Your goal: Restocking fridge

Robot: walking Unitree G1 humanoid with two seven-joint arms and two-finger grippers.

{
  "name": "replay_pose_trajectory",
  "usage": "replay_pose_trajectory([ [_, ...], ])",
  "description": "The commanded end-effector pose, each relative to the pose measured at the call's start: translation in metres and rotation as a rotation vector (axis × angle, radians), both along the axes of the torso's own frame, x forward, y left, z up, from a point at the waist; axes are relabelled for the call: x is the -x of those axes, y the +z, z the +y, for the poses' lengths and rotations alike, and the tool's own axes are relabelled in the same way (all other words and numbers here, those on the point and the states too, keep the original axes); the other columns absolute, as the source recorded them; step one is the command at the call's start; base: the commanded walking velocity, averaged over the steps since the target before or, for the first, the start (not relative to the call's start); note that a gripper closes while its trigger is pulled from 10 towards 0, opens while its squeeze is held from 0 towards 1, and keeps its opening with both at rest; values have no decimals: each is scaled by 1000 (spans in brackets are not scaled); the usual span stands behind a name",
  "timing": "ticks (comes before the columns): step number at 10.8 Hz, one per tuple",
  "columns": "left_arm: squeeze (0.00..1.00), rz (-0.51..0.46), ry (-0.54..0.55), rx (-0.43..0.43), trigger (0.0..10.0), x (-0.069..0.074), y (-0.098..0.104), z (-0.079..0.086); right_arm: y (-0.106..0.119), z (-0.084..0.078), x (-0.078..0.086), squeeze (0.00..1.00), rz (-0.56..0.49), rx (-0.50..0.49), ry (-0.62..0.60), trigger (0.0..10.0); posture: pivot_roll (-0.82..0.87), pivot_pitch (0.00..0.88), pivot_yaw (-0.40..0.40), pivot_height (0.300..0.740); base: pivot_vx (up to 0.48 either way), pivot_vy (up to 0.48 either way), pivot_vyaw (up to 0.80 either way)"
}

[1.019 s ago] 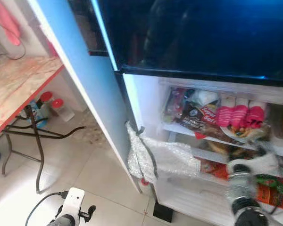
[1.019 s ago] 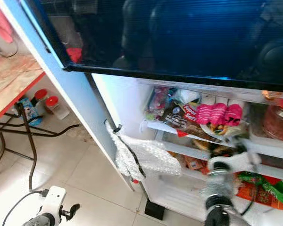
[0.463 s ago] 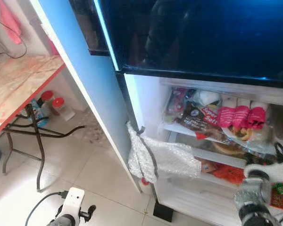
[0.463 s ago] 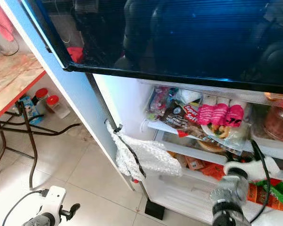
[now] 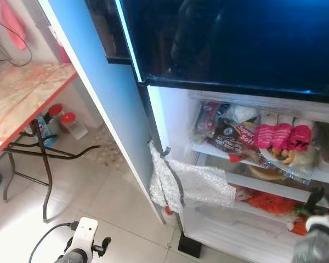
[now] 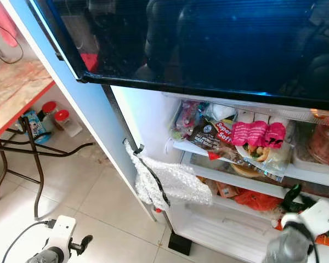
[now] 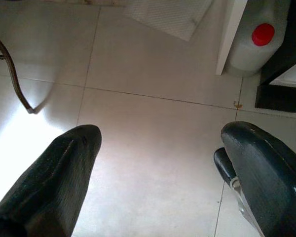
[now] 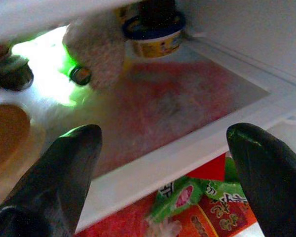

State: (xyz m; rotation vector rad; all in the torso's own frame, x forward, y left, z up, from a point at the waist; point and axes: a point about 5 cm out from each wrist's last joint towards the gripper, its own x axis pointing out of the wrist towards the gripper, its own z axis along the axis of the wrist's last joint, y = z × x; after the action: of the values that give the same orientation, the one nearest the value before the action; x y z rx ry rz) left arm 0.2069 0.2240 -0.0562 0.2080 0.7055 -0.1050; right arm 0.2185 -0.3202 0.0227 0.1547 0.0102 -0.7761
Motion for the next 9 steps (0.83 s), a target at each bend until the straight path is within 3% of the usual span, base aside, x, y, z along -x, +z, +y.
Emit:
replay_pose_trajectory([
  [1, 0, 19, 21, -13, 10000, 6, -2, 7, -3, 9, 2, 0, 17, 35, 32, 10000, -185, 76, 161, 740, 0, 0, 0],
  [4, 0, 9, 25, -16, 10000, 6, -2, 6, -20, 24, 21, 0, 140, 105, 70, 10000, -194, 74, 154, 740, 0, 0, 0],
  [7, 0, 4, 35, -19, 10000, 6, -2, 6, -39, 21, 47, 0, 328, 142, -1, 10000, -188, 65, 142, 740, 0, 0, 0],
  [9, 0, 6, 38, -19, 10000, 7, -3, 6, -61, 46, 43, 0, 427, 46, 197, 10000, -197, 57, 140, 740, 0, 0, 0],
])
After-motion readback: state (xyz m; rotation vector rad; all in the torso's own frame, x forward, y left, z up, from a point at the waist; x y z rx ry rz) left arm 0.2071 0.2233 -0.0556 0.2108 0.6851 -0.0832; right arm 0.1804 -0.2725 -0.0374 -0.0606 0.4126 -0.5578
